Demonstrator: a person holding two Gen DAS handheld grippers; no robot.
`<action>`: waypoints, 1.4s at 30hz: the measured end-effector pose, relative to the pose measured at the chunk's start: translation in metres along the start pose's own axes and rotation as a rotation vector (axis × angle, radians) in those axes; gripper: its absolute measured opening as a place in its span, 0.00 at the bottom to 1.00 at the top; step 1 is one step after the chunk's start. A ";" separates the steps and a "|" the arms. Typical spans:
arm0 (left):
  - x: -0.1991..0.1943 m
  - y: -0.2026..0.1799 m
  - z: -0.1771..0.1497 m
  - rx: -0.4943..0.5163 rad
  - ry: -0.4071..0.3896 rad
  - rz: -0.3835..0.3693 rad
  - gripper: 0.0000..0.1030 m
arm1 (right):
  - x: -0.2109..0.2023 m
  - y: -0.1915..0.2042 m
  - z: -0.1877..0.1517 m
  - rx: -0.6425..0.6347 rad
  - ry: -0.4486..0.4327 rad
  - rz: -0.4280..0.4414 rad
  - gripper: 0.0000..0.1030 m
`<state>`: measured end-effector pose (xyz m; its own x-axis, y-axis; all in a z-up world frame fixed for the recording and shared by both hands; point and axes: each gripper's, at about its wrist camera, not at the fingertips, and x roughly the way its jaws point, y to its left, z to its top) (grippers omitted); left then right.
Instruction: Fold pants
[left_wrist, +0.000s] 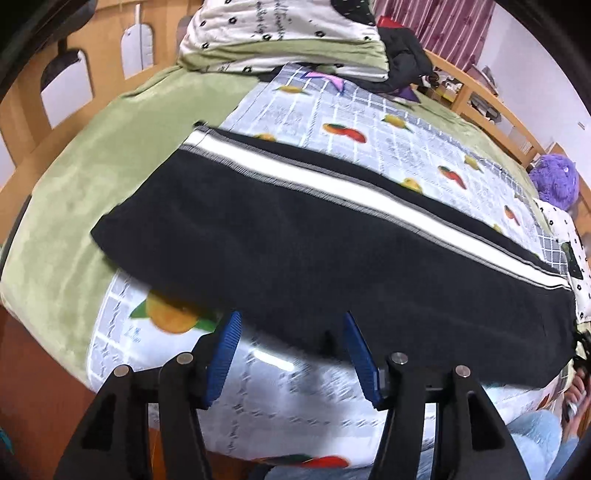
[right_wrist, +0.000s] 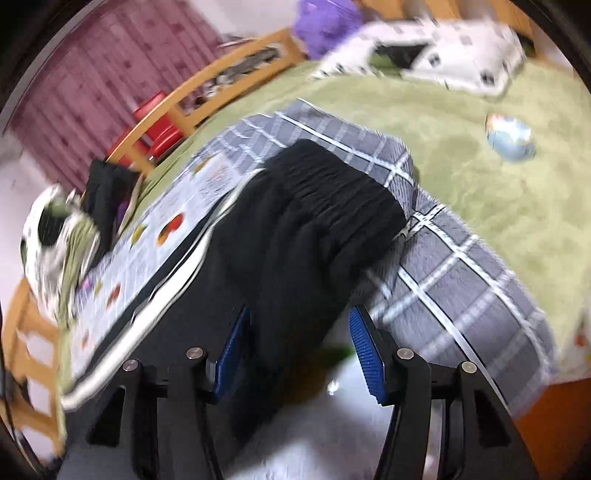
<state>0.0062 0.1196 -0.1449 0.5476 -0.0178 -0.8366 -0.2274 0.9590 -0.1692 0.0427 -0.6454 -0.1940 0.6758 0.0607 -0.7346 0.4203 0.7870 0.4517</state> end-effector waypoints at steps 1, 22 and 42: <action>-0.001 -0.002 0.002 0.000 -0.005 -0.002 0.54 | 0.015 -0.003 0.007 0.034 0.029 0.003 0.54; 0.025 -0.014 0.054 0.042 -0.070 0.000 0.54 | -0.017 0.032 0.034 -0.197 -0.034 -0.245 0.41; 0.134 0.076 0.165 -0.040 -0.023 0.058 0.00 | 0.049 0.255 -0.055 -0.397 0.106 -0.102 0.42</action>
<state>0.1947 0.2369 -0.1838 0.5506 0.0446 -0.8336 -0.2910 0.9462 -0.1416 0.1501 -0.4078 -0.1423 0.5680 0.0170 -0.8228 0.2018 0.9664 0.1592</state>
